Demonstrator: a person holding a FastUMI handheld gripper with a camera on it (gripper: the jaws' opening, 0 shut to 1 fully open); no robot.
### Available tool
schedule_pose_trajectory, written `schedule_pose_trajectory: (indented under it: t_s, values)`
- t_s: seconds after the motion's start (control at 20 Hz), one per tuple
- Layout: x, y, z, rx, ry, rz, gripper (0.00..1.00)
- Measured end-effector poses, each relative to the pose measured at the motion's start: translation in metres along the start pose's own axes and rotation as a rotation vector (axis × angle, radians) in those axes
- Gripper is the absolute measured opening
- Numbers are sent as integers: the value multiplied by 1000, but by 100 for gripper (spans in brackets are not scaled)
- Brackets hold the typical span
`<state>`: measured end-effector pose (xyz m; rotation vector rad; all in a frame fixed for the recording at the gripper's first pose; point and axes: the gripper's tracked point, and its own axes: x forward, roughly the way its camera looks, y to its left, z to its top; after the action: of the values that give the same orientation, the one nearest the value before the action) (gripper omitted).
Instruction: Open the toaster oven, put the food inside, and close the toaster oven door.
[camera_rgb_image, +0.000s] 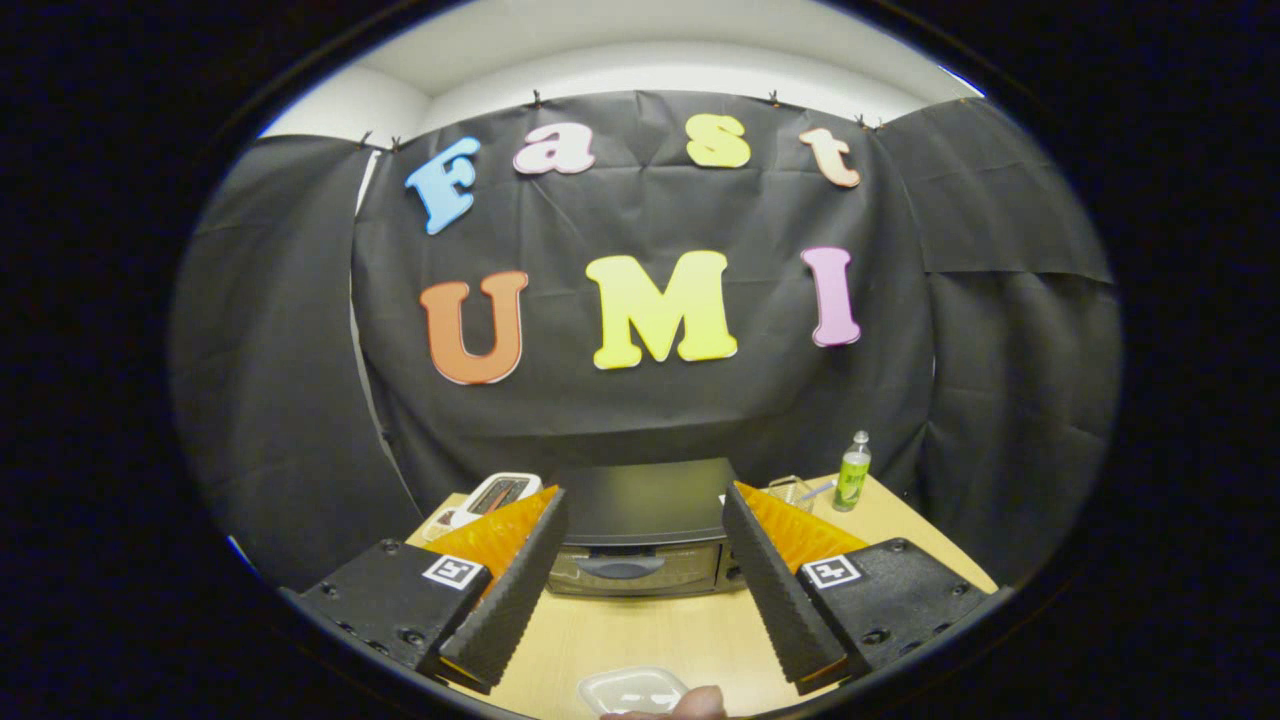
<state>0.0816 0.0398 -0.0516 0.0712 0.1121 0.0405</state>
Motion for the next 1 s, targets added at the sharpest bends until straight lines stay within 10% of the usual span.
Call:
schedule_pose_trajectory:
  t_s: [1.0]
  values:
    - [-115, -23, -5, 11, -42, -51, 100]
